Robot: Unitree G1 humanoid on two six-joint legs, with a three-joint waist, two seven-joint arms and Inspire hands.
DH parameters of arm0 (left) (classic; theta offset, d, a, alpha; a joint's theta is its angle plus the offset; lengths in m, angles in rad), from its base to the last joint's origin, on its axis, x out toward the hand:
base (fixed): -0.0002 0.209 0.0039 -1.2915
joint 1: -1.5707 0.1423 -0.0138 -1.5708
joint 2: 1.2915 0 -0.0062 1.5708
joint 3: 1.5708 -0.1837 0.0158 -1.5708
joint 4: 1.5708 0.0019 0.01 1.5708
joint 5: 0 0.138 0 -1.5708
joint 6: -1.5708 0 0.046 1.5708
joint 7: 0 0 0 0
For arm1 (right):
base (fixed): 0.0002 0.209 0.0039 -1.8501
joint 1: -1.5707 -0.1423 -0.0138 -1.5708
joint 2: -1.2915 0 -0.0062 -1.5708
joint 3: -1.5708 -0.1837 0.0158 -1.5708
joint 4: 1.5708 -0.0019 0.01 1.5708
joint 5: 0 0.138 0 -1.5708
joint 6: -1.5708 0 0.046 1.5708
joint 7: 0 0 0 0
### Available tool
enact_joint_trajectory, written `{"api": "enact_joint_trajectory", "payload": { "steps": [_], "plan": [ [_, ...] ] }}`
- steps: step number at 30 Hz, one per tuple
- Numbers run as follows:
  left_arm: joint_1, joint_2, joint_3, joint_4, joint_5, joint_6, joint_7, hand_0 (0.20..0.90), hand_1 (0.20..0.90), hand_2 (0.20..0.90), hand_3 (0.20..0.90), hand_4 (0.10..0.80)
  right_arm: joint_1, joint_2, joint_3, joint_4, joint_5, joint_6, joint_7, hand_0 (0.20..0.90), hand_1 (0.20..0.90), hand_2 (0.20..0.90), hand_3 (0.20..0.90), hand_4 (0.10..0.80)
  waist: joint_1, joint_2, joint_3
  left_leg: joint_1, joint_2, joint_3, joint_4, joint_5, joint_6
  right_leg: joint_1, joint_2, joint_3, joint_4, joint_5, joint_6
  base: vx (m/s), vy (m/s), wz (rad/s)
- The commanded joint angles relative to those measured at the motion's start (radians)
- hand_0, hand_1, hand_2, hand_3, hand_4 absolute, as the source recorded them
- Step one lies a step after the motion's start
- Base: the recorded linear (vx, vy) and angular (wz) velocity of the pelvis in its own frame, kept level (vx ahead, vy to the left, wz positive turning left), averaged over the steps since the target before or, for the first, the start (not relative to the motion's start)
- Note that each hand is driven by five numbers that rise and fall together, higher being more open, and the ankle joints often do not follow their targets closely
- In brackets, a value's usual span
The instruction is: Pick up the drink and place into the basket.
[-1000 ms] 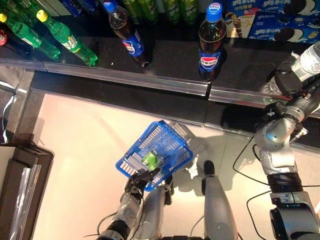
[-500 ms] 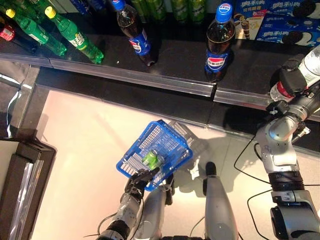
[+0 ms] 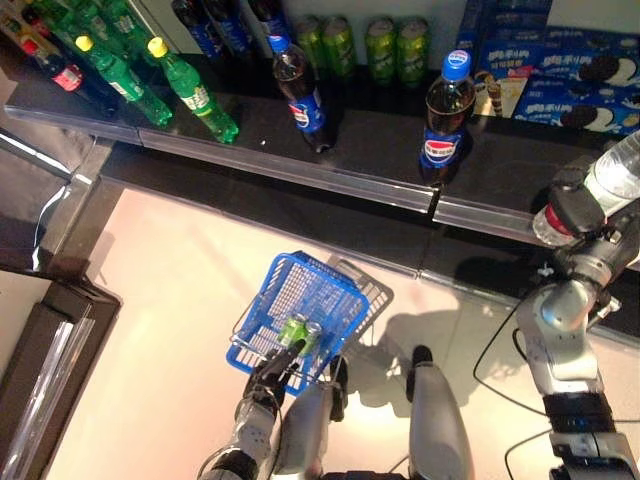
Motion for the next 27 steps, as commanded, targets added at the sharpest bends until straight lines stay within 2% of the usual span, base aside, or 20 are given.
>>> {"api": "enact_joint_trajectory", "payload": {
  "steps": [1, 6, 12, 15, 21, 27],
  "plan": [
    [0.202, 0.122, 0.047, -0.114, 0.008, -0.105, -0.024, 0.3, 0.3, 0.3, 0.2, 0.1, -0.046, 0.016, -0.032, -0.251, -0.092, -0.227, 0.121, 0.3, 0.3, 0.3, 0.2, 0.1, -0.002, -0.11, -0.161, -0.065, -0.005, 0.004, 0.124, 0.143, 0.018, 0.165, 0.025, 0.008, -0.129, 0.006, -0.071, 0.075, 0.018, -0.05],
    [0.229, 0.13, 0.064, -0.151, 0.021, -0.119, -0.025, 0.3, 0.3, 0.3, 0.2, 0.1, 0.022, 0.046, -0.02, -0.3, -0.019, -0.249, 0.239, 0.3, 0.3, 0.3, 0.2, 0.1, 0.004, -0.121, -0.201, -0.008, 0.003, 0.004, 0.057, 0.133, 0.02, 0.217, 0.032, 0.006, -0.181, 0.015, -0.061, 0.039, 0.01, -0.01],
    [0.239, 0.146, 0.088, -0.164, 0.022, -0.133, -0.017, 0.3, 0.3, 0.3, 0.2, 0.1, 0.051, 0.059, 0.049, -0.364, 0.102, -0.248, 0.447, 0.3, 0.3, 0.3, 0.2, 0.1, 0.012, -0.14, -0.261, 0.061, 0.012, 0.009, -0.042, 0.131, 0.016, 0.278, 0.05, 0.002, -0.271, 0.033, -0.047, 0.0, 0.0, 0.0],
    [0.237, 0.156, 0.083, -0.171, 0.086, -0.154, -0.014, 0.3, 0.3, 0.3, 0.2, 0.1, 0.048, 0.06, 0.075, -0.388, 0.164, -0.233, 0.523, 0.3, 0.3, 0.3, 0.2, 0.1, 0.016, -0.148, -0.276, 0.08, 0.013, 0.009, -0.069, 0.129, 0.014, 0.296, 0.055, 0.001, -0.298, 0.038, -0.043, -0.007, -0.004, 0.03],
    [0.235, 0.172, 0.05, -0.248, 0.1, -0.224, -0.043, 0.3, 0.3, 0.3, 0.2, 0.1, -0.002, 0.052, 0.185, -0.443, 0.316, -0.134, 0.713, 0.3, 0.3, 0.3, 0.2, 0.1, 0.043, -0.155, -0.306, 0.108, 0.011, -0.004, -0.121, 0.128, 0.012, 0.324, 0.059, -0.004, -0.347, 0.054, -0.04, -0.014, 0.019, 0.01],
    [0.226, 0.197, 0.025, -0.381, 0.132, -0.278, -0.045, 0.3, 0.3, 0.3, 0.2, 0.1, -0.059, 0.068, 0.28, -0.453, 0.349, -0.081, 0.755, 0.3, 0.3, 0.3, 0.2, 0.1, 0.079, -0.153, -0.311, 0.112, 0.0, -0.026, -0.141, 0.122, 0.014, 0.336, 0.054, -0.029, -0.361, 0.058, -0.041, -0.027, 0.052, 0.12]
  ]
}}
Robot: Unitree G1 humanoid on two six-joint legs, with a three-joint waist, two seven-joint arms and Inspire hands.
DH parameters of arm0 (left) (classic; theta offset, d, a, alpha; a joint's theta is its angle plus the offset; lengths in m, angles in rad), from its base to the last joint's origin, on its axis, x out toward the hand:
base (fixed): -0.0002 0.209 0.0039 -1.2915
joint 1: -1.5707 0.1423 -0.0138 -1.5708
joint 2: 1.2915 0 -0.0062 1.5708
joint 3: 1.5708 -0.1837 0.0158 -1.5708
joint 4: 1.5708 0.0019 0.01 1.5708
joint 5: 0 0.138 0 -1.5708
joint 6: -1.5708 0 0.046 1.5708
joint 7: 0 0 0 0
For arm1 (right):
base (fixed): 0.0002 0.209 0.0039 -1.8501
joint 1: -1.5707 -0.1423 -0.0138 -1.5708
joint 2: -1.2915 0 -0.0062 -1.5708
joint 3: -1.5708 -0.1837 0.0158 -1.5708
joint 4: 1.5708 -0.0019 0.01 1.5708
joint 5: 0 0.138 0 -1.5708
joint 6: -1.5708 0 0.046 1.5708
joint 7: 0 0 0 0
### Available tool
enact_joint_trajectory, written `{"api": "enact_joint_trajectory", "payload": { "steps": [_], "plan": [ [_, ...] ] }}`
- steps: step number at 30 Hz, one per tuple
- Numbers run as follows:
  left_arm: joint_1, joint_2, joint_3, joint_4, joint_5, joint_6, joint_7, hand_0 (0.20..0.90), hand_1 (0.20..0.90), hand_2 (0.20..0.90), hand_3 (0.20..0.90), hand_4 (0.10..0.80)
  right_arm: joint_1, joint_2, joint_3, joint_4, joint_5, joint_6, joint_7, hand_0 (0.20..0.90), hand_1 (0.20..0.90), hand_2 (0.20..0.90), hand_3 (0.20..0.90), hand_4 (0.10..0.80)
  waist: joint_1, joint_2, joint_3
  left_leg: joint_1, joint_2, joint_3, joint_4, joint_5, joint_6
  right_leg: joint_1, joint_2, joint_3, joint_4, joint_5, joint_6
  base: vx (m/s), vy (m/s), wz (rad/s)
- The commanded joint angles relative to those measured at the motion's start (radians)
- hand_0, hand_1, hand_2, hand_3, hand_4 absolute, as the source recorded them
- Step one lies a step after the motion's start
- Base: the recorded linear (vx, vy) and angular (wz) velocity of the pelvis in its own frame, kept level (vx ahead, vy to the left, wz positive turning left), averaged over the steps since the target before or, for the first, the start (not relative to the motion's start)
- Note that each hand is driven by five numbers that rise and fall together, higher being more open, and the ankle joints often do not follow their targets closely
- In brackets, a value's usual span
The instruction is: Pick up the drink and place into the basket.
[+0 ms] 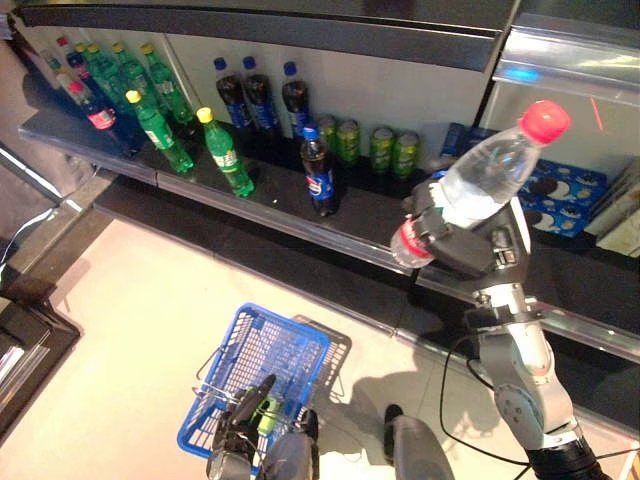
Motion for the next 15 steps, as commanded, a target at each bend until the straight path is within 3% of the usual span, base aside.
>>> {"api": "enact_joint_trajectory", "payload": {
  "steps": [1, 4, 15],
  "plan": [
    [-0.011, 0.173, 0.001, -0.226, 0.102, -0.219, -0.046, 0.3, 0.3, 0.3, 0.2, 0.1, -0.193, 0.03, 0.02, -0.167, 0.029, -0.091, 0.05, 0.3, 0.3, 0.3, 0.2, 0.1, 0.019, -0.032, -0.123, -0.038, -0.033, -0.012, 0.049, 0.08, 0.034, 0.198, 0.024, 0.013, -0.246, 0.072, -0.032, -0.026, 0.049, 0.09],
    [-0.013, 0.188, -0.011, -0.298, 0.123, -0.227, -0.048, 0.3, 0.3, 0.3, 0.2, 0.1, -0.219, 0.034, 0.048, -0.167, 0.026, -0.077, 0.032, 0.3, 0.3, 0.3, 0.2, 0.1, 0.038, -0.029, -0.121, -0.035, -0.041, -0.029, 0.039, 0.07, 0.037, 0.201, 0.018, -0.005, -0.245, 0.071, -0.03, -0.013, 0.052, 0.21],
    [0.002, 0.249, -0.003, -0.605, 0.183, -0.13, -0.051, 0.3, 0.3, 0.3, 0.2, 0.1, -0.282, 0.106, 0.167, -0.142, -0.043, -0.041, -0.016, 0.3, 0.3, 0.3, 0.2, 0.1, 0.128, -0.027, -0.128, -0.025, -0.076, -0.116, -0.013, 0.062, 0.061, 0.206, -0.005, -0.064, -0.26, 0.087, -0.012, -0.011, 0.019, 0.28]
  ]
}}
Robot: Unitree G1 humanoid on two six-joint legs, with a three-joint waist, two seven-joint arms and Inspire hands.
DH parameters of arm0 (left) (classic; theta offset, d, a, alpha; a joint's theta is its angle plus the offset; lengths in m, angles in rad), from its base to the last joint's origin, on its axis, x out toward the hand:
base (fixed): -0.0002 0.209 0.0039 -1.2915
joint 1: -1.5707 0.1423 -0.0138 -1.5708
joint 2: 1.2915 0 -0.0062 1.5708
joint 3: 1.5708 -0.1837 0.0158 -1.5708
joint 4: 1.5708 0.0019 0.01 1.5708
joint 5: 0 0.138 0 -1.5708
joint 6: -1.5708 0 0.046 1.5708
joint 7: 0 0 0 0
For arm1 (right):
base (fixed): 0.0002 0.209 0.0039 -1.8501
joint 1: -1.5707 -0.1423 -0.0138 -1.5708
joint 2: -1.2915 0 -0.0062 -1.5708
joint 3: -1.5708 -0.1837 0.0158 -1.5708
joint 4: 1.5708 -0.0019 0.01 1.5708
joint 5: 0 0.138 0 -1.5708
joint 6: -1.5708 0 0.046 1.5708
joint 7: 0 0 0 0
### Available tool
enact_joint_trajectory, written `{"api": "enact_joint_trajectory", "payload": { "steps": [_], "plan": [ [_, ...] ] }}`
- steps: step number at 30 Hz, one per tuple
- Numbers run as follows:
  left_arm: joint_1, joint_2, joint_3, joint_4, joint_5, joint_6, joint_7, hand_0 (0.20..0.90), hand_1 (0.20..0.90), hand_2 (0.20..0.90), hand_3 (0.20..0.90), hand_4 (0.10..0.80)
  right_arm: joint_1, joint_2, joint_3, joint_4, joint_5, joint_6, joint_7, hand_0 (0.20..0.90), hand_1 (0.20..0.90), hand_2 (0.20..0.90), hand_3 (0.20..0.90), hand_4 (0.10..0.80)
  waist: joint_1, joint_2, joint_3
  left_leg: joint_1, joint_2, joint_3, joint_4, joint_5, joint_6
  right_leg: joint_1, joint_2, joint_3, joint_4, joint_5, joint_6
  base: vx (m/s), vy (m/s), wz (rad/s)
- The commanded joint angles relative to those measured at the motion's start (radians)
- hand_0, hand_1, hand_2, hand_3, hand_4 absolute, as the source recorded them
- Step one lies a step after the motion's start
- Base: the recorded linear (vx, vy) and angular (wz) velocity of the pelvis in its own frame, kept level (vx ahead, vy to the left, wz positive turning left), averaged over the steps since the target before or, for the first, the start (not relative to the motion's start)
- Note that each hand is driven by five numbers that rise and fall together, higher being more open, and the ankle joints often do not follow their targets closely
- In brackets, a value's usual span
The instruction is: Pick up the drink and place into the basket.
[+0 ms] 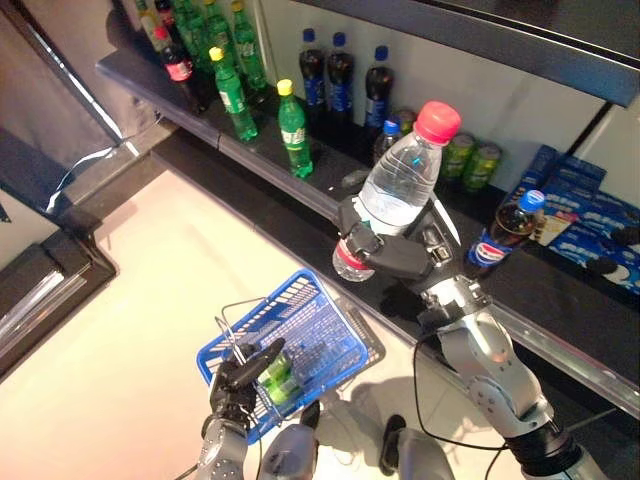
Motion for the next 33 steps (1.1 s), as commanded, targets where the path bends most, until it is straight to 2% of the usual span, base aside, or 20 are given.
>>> {"api": "enact_joint_trajectory", "payload": {
  "steps": [1, 2, 6, 9, 13, 26, 33],
  "plan": [
    [-0.052, 0.166, 0.073, -0.266, 0.062, -0.125, -0.062, 0.3, 0.3, 0.3, 0.2, 0.1, -0.152, 0.09, 0.026, -0.133, -0.056, -0.123, -0.007, 0.3, 0.3, 0.3, 0.2, 0.1, 0.011, -0.03, -0.129, 0.001, -0.058, -0.006, 0.009, 0.032, 0.068, 0.172, 0.019, 0.044, -0.232, 0.098, -0.018, -0.013, -0.008, 0.23],
    [-0.051, 0.166, 0.073, -0.267, 0.062, -0.125, -0.061, 0.3, 0.3, 0.3, 0.2, 0.1, -0.152, 0.091, 0.027, -0.133, -0.057, -0.123, -0.007, 0.3, 0.3, 0.3, 0.2, 0.1, 0.011, -0.03, -0.129, 0.001, -0.059, -0.006, 0.009, 0.032, 0.068, 0.172, 0.019, 0.044, -0.232, 0.098, -0.018, -0.012, -0.02, 0.26],
    [-0.022, 0.186, 0.054, -0.435, 0.029, -0.052, -0.137, 0.3, 0.3, 0.3, 0.2, 0.1, -0.166, 0.104, 0.057, -0.099, -0.138, -0.103, -0.07, 0.3, 0.3, 0.3, 0.2, 0.1, 0.054, -0.039, -0.128, -0.003, -0.068, -0.033, 0.008, 0.031, 0.077, 0.187, 0.012, 0.019, -0.25, 0.107, -0.01, -0.01, -0.04, 0.2],
    [-0.019, 0.195, 0.048, -0.484, 0.023, -0.034, -0.157, 0.3, 0.3, 0.3, 0.2, 0.1, -0.171, 0.104, 0.065, -0.083, -0.192, -0.105, -0.086, 0.3, 0.3, 0.3, 0.2, 0.1, 0.064, -0.041, -0.127, -0.006, -0.071, -0.04, 0.01, 0.03, 0.078, 0.19, 0.01, 0.012, -0.255, 0.11, -0.008, -0.018, -0.037, 0.14],
    [-0.058, 0.248, 0.022, -0.643, -0.002, 0.028, -0.236, 0.3, 0.3, 0.3, 0.2, 0.1, -0.19, 0.09, 0.103, -0.057, -0.255, -0.062, -0.155, 0.3, 0.3, 0.3, 0.2, 0.1, 0.101, -0.052, -0.117, -0.019, -0.081, -0.066, 0.03, 0.023, 0.086, 0.2, 0.0, -0.009, -0.266, 0.121, 0.005, -0.021, -0.07, 0.2],
    [-0.15, 0.393, 0.043, -0.798, -0.005, 0.008, -0.375, 0.3, 0.3, 0.3, 0.2, 0.1, -0.161, 0.099, 0.169, 0.02, -0.249, -0.029, -0.25, 0.3, 0.3, 0.3, 0.2, 0.1, 0.146, -0.068, -0.102, -0.043, -0.104, -0.102, 0.059, 0.013, 0.094, 0.211, -0.017, -0.033, -0.278, 0.133, 0.025, 0.0, -0.022, 0.1],
    [-0.138, 0.418, 0.079, -0.832, -0.041, 0.028, -0.45, 0.3, 0.3, 0.3, 0.2, 0.1, -0.121, 0.121, 0.175, 0.071, -0.259, -0.023, -0.278, 0.3, 0.3, 0.3, 0.2, 0.1, 0.164, -0.075, -0.099, -0.047, -0.111, -0.114, 0.059, 0.011, 0.097, 0.219, -0.022, -0.04, -0.284, 0.135, 0.034, 0.007, -0.003, 0.06]
  ]
}}
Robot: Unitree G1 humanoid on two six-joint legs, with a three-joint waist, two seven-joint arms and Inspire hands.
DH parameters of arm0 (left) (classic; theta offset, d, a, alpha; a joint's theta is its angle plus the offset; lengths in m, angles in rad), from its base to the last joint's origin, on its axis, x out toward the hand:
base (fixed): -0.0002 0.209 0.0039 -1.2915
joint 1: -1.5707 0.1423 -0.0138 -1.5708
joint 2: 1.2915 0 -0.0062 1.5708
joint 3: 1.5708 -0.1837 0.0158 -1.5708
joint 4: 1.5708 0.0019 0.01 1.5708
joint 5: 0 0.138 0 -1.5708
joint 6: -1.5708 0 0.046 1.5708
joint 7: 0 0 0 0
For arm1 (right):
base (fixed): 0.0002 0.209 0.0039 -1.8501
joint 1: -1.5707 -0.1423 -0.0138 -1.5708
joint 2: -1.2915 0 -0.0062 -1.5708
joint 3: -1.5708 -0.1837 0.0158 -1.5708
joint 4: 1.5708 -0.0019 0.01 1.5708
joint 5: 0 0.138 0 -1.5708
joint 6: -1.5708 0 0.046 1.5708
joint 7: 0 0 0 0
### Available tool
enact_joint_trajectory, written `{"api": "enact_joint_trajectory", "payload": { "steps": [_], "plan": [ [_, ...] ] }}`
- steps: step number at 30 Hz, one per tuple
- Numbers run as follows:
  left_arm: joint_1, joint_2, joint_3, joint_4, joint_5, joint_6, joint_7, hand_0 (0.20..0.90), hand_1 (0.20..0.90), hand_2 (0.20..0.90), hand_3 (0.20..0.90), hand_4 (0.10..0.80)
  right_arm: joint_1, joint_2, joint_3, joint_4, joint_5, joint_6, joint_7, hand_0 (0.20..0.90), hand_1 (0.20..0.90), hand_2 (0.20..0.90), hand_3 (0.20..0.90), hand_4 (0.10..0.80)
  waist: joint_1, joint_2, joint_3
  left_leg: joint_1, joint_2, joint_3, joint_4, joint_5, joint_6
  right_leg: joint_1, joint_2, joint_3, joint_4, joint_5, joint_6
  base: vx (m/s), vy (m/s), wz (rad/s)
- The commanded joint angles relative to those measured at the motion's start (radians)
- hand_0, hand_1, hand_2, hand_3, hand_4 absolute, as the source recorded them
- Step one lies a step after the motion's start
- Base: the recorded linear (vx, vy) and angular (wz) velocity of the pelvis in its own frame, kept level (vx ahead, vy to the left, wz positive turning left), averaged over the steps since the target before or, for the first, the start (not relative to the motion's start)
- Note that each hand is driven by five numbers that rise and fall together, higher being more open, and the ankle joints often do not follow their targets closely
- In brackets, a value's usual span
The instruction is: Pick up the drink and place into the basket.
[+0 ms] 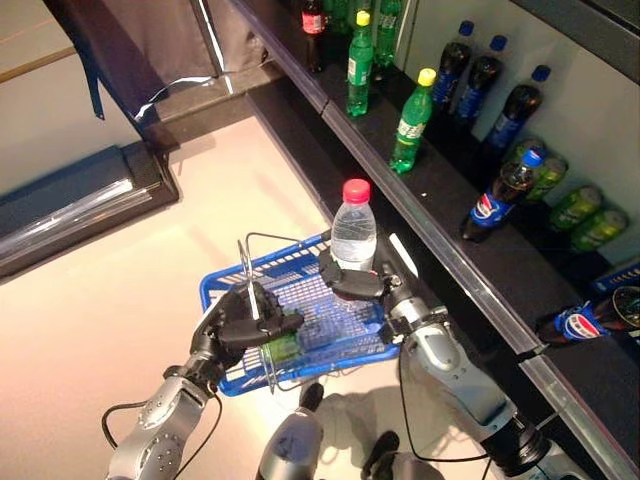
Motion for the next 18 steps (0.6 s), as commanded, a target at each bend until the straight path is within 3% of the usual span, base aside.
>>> {"api": "enact_joint_trajectory", "payload": {
  "steps": [1, 18],
  "plan": [
    [-0.157, 0.04, 0.089, -0.342, -0.047, -0.177, -0.154, 0.3, 0.3, 0.3, 0.2, 0.1, -0.109, 0.085, 0.01, -0.123, -0.035, -0.15, -0.014, 0.3, 0.3, 0.3, 0.2, 0.1, -0.021, -0.039, -0.11, -0.019, -0.075, 0.024, 0.056, 0.008, 0.09, 0.114, -0.015, 0.072, -0.164, 0.121, 0.003, 0.035, -0.004, 0.14],
    [-0.179, 0.059, 0.082, -0.38, -0.115, -0.101, -0.251, 0.3, 0.3, 0.3, 0.2, 0.1, -0.043, 0.15, 0.1, 0.199, -0.114, -0.143, -0.071, 0.3, 0.3, 0.3, 0.2, 0.1, 0.028, -0.085, -0.069, -0.059, -0.085, -0.003, 0.076, 0.01, 0.087, 0.122, -0.015, 0.053, -0.174, 0.126, 0.01, 0.004, -0.032, 0.1]
  ]
}}
